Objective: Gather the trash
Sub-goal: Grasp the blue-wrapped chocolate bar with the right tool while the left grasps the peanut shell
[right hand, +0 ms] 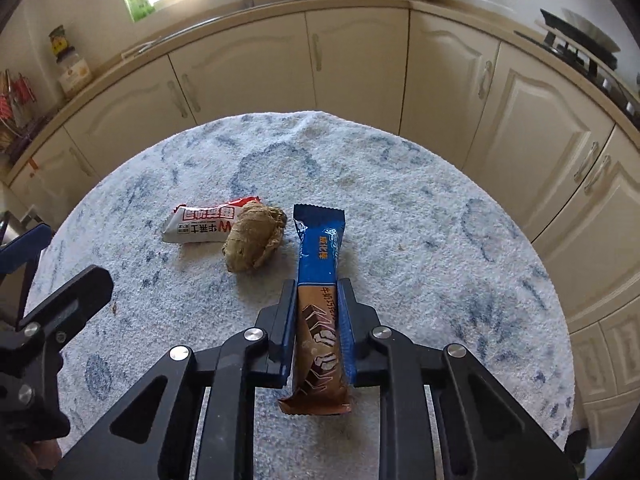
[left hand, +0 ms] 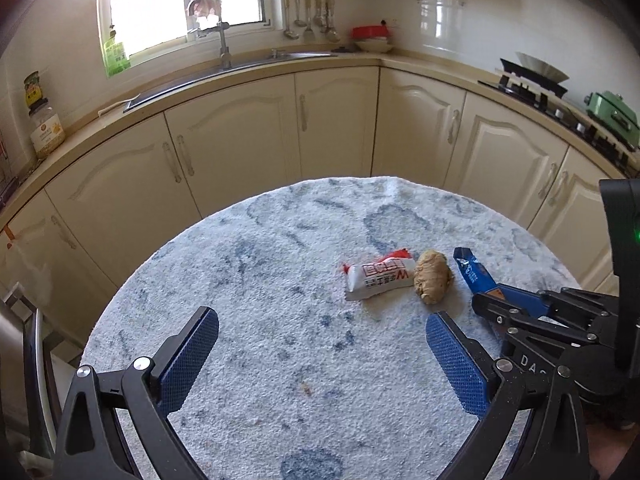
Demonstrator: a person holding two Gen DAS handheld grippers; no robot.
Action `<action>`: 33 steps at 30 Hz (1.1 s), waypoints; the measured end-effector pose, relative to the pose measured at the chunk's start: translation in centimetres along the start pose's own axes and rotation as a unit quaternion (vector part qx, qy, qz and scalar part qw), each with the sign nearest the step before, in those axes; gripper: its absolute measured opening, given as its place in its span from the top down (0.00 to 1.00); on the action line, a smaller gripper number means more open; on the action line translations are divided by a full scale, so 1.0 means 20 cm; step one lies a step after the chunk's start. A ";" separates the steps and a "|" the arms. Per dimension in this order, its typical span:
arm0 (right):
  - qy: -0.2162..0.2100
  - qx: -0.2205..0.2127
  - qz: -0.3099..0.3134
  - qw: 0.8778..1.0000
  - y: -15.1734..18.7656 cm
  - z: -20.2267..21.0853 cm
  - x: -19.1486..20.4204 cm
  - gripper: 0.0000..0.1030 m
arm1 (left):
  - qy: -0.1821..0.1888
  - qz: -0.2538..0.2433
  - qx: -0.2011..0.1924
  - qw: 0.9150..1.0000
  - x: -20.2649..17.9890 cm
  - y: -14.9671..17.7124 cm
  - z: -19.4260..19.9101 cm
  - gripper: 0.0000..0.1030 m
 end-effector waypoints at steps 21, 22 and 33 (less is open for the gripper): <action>-0.013 -0.048 -0.081 0.995 0.14 0.37 -0.37 0.82 | 0.068 -0.035 0.058 0.995 -0.42 -0.05 -0.41 0.75; -0.016 -0.050 -0.084 0.995 0.15 0.39 -0.38 0.82 | 0.073 -0.026 0.056 0.995 -0.40 -0.04 -0.39 0.75; -0.035 -0.085 -0.093 0.991 0.31 0.72 -0.37 0.82 | 0.109 -0.013 -0.012 0.994 -0.40 0.02 0.18 0.75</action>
Point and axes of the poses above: each gripper's, at about its wrist camera, not at the fingertips, and z roughly against the way its jaws point, x to its left, y to its underside, the point moved 3 cm from there along -z, roughly the way its jaws point, and after that the axes turned 2 degrees about z, right-handed, at the moved point
